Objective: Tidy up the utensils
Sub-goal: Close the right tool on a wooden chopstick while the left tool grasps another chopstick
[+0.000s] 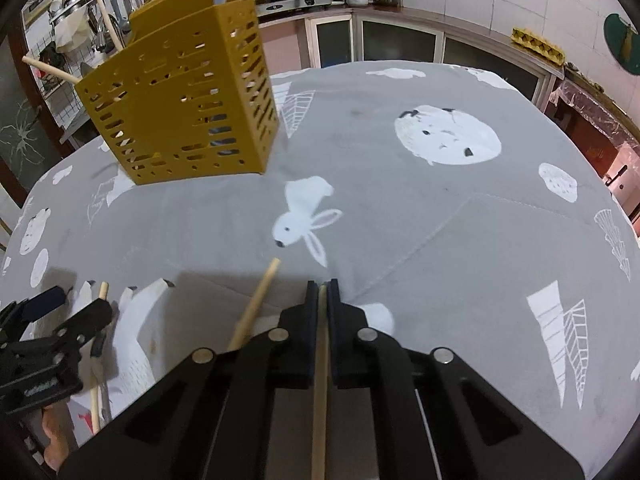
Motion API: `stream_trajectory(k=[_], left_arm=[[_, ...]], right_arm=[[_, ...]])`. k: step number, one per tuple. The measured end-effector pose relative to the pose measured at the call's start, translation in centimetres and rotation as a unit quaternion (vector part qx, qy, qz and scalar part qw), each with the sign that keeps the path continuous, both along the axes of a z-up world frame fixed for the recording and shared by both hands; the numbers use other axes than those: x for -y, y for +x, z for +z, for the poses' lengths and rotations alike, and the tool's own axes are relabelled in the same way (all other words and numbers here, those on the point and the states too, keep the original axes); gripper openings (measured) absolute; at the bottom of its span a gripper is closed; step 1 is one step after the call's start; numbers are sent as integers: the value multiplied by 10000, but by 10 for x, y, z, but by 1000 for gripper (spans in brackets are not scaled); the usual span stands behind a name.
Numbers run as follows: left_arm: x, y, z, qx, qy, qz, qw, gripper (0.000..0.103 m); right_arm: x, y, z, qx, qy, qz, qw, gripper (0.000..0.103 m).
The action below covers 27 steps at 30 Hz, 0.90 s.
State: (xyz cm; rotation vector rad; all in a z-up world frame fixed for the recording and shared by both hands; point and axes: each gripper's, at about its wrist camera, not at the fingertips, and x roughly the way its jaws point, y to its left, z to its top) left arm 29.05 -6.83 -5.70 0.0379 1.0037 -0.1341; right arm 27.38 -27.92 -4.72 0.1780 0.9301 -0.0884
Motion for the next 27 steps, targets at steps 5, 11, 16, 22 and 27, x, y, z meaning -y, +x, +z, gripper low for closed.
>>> stream_trajectory(k=[5, 11, 16, 22, 27], left_arm=[[7, 0, 1, -64, 164, 30, 9998, 72], [7, 0, 4, -235, 116, 77, 9996, 57], [8, -1, 7, -326, -65, 50, 9994, 21], [8, 7, 6, -312, -225, 71, 9992, 6], [4, 9, 6, -304, -432, 9, 9986, 5]], right_arm=[[4, -2, -2, 73, 111, -31, 9999, 5], [5, 0, -2, 134, 171, -49, 9998, 5], [5, 0, -2, 181, 178, -58, 9997, 5], [5, -3, -1, 243, 183, -60, 9995, 5], [1, -6, 5, 392, 127, -15, 9991, 5]])
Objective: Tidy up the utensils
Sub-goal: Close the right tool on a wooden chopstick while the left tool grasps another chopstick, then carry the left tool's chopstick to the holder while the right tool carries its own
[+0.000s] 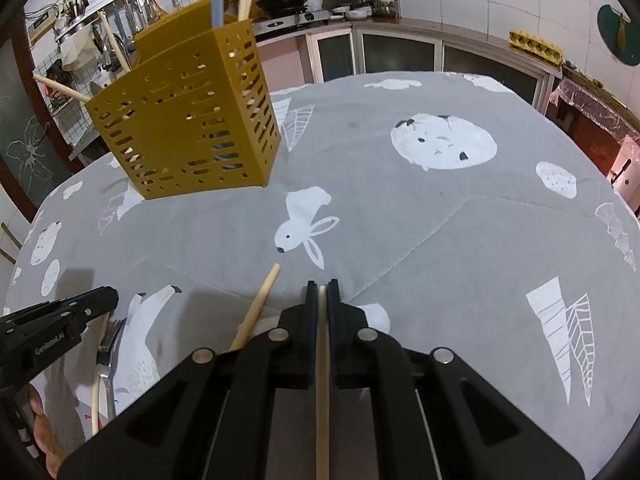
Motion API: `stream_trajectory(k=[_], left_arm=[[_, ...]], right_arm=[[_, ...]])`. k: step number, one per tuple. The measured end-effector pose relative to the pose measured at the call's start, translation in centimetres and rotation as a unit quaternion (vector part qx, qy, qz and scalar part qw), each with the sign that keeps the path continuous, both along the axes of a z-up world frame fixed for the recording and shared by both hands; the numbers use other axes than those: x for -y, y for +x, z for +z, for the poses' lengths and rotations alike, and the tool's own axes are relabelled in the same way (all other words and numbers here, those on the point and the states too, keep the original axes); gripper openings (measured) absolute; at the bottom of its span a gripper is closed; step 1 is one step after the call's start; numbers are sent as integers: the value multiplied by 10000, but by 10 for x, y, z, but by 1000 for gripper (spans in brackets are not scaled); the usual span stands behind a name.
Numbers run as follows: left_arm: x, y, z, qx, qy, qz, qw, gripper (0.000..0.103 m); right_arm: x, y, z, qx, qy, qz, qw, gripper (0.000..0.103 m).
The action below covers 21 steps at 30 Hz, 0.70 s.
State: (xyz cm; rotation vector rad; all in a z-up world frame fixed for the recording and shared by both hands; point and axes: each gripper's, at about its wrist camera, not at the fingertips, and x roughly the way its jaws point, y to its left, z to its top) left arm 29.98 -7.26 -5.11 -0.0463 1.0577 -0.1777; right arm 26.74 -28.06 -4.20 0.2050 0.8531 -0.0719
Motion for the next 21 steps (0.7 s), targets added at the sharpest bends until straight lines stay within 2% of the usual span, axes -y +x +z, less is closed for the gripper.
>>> stream_trajectory(k=[4, 10, 16, 21], left_arm=[[-3, -2, 5, 117, -69, -73, 9999, 5], [-4, -14, 31, 719, 21, -182, 9972, 5], [-10, -37, 71, 1611, 47, -190, 9867, 4], [-24, -53, 96, 2185, -17, -71, 9758, 4]], right_arm=[[-3, -4, 8, 147, -15, 32, 9999, 5], [-5, -13, 29, 545, 6, 50, 9985, 5], [-9, -26, 59, 1078, -71, 126, 9941, 5], [-12, -39, 82, 1520, -125, 118, 9882, 5]])
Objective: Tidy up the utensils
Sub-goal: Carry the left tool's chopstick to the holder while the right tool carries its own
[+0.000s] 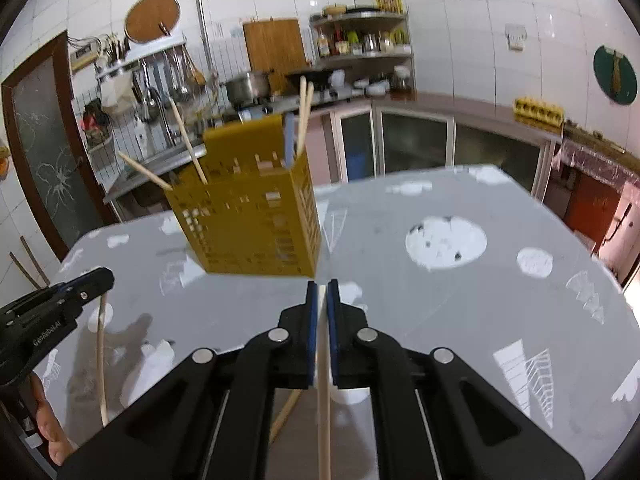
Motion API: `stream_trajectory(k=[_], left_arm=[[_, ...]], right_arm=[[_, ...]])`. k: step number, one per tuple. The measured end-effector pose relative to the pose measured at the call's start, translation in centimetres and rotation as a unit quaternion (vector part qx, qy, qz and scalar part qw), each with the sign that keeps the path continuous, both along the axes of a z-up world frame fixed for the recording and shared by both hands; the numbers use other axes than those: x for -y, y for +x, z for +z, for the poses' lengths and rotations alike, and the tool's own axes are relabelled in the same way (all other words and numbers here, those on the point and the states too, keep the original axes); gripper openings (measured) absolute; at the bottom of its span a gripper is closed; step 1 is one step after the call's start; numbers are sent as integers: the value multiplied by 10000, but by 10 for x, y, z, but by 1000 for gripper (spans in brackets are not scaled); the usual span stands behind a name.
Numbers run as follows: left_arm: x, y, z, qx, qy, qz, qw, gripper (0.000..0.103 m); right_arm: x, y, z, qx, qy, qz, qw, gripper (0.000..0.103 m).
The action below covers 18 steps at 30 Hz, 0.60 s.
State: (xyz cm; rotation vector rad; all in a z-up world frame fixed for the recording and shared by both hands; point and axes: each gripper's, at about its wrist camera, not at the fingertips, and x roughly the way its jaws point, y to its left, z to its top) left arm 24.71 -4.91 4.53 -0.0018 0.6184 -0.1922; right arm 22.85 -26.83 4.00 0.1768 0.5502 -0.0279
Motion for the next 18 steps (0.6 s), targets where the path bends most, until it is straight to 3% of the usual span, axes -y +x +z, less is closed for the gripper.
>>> stream_trajectory(k=[11, 18], left_arm=[[-16, -29, 29, 895, -81, -22, 9960, 5], [-22, -36, 32, 1065, -206, -109, 9940, 5]], right_arm=[[3, -21, 32, 914, 61, -215, 9956, 5], [-3, -30, 39, 1267, -102, -272, 9915, 5]])
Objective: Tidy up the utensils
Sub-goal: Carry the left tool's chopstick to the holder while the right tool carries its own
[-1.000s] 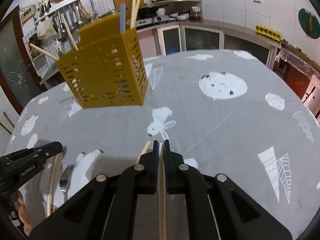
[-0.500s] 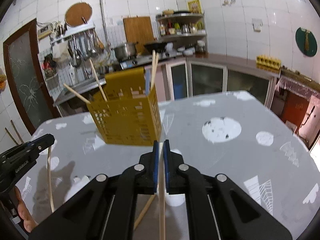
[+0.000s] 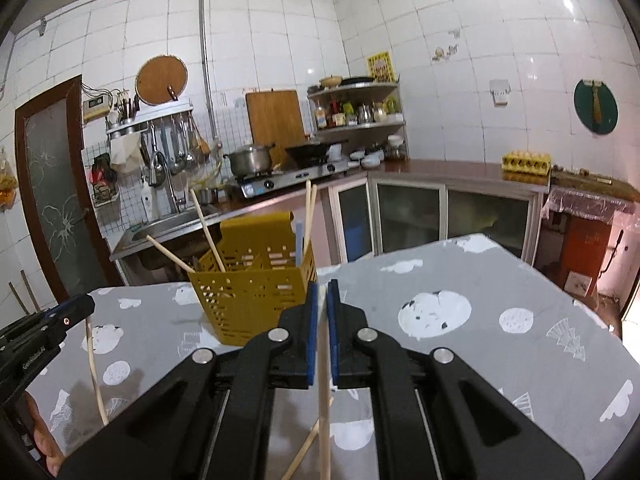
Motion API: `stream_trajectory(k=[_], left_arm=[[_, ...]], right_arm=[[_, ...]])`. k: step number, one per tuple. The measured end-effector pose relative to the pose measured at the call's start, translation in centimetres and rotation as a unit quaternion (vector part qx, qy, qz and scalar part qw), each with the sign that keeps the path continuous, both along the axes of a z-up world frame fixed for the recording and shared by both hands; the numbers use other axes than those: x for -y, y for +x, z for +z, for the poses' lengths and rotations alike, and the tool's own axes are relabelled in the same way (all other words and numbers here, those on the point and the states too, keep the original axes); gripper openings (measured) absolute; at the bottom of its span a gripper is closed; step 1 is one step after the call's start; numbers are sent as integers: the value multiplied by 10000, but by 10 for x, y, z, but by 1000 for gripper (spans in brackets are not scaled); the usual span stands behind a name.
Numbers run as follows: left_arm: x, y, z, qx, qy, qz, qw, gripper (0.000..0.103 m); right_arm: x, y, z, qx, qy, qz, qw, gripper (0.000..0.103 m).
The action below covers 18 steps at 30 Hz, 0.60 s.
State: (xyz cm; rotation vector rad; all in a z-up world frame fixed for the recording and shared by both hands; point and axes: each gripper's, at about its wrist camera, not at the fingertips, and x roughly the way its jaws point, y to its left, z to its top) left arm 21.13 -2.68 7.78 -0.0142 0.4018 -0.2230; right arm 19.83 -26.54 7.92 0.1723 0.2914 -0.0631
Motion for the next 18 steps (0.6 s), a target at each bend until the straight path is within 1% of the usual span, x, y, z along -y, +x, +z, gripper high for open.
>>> stream_trajectory(k=[8, 18], left_arm=[[-3, -14, 7, 313, -34, -42, 9995, 5], [-8, -23, 14, 472, -132, -108, 9987, 5]], right_arm=[[-7, -15, 9, 352, -126, 17, 9993, 5], [-6, -19, 16, 530, -93, 14, 9985, 5]])
